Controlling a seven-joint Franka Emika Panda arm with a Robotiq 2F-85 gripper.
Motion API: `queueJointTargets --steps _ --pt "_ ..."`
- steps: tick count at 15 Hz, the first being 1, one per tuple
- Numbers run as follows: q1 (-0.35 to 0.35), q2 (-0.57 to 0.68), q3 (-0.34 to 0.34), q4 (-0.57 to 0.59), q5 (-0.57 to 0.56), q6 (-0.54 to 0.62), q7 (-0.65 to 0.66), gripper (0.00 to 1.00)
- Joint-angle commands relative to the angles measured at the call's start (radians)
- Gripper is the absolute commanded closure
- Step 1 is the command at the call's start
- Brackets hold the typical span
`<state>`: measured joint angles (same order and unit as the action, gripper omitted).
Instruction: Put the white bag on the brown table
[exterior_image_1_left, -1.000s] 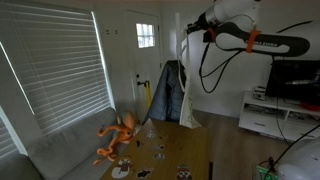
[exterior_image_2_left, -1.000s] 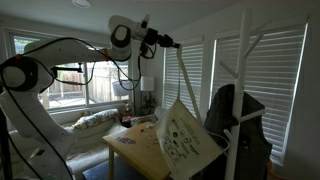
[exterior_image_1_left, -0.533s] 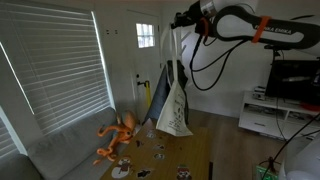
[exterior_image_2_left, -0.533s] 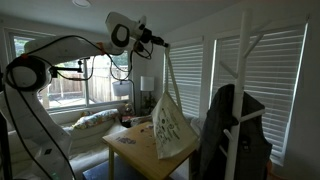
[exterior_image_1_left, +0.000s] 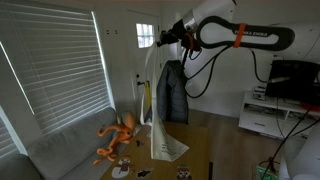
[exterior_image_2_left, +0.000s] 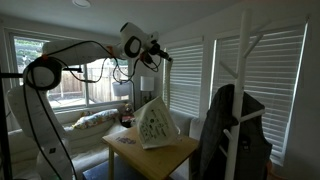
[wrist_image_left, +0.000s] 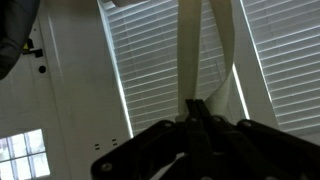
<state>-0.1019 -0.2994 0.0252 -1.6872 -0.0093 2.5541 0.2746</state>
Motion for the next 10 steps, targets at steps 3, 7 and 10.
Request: queueJointTargets --steps 3,7,10 --pt "0.033 0.039 -0.072 0.001 0.115 -0.006 -0.071 0.57" --pt "0.031 0.031 -0.068 0.018 0.175 -0.076 -0.011 0.3" --pt "0.046 0.026 -0.08 0.04 0.272 -0.189 0.024 0.09"
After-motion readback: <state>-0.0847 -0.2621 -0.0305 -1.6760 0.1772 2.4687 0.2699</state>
